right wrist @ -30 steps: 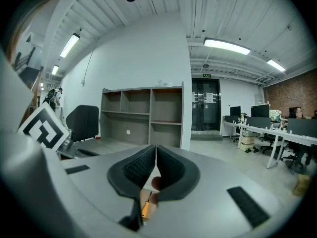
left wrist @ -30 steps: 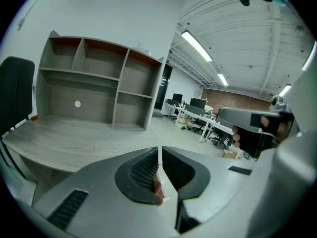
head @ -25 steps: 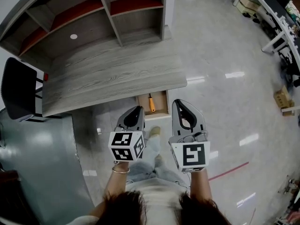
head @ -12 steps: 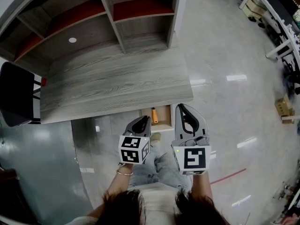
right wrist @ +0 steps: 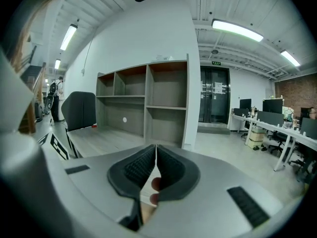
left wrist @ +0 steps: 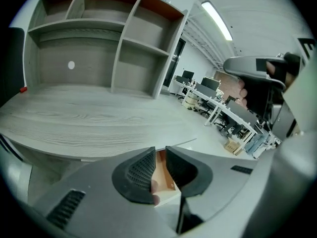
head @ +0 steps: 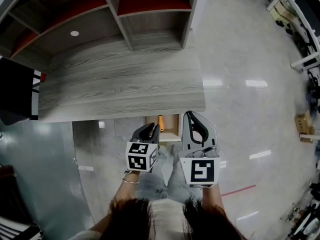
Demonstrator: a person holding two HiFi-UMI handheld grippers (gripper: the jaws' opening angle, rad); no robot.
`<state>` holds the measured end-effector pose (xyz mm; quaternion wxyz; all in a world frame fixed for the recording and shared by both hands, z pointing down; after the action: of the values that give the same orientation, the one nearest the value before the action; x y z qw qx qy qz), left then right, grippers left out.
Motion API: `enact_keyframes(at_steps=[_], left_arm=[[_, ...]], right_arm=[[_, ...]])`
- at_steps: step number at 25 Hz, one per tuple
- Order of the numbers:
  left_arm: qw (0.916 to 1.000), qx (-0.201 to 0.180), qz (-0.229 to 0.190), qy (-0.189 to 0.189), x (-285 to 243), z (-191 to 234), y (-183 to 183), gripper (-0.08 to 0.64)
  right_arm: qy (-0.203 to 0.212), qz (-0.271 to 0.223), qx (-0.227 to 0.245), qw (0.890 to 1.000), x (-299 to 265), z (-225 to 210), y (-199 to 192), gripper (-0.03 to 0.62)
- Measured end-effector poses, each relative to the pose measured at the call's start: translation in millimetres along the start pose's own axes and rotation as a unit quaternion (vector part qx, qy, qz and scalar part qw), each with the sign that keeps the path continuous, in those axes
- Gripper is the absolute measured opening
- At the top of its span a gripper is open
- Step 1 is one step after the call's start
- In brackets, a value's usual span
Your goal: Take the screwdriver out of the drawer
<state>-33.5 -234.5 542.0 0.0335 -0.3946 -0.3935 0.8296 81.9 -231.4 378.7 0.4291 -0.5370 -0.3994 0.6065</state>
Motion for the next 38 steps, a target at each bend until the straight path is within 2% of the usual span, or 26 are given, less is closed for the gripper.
enact_keyframes(at_steps=[7,16,38], left_arm=[[0.9989,0.028,0.009,0.038,-22.1,9.2,-19.0,0.071],[0.9952,0.065,0.031,0.066,-53.4,26.0,-49.3,0.08],[0.9858,0.101,0.096,0.094,-132.3,66.1,-98.9,0.117]], right_arm=[[0.035,0.011,0.0,0.999,-17.5,-10.4,-18.1,0.028],[0.07,0.032,-0.002,0.997,-38.6,-7.2,-53.3,0.028],[0.071,0.064,-0.027,0.995,-69.5,-8.0,-120.7,0.028]])
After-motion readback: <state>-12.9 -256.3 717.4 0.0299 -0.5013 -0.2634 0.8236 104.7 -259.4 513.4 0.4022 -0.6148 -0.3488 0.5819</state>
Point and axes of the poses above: the fingertips, and each gripper's own axes: x backward along the fingers, z to its left, y out of its top, the point moved 2 cm from there along x, backward along the fingers, and after that the axes turned 6 degrees about -y, right-handed, at the moved point
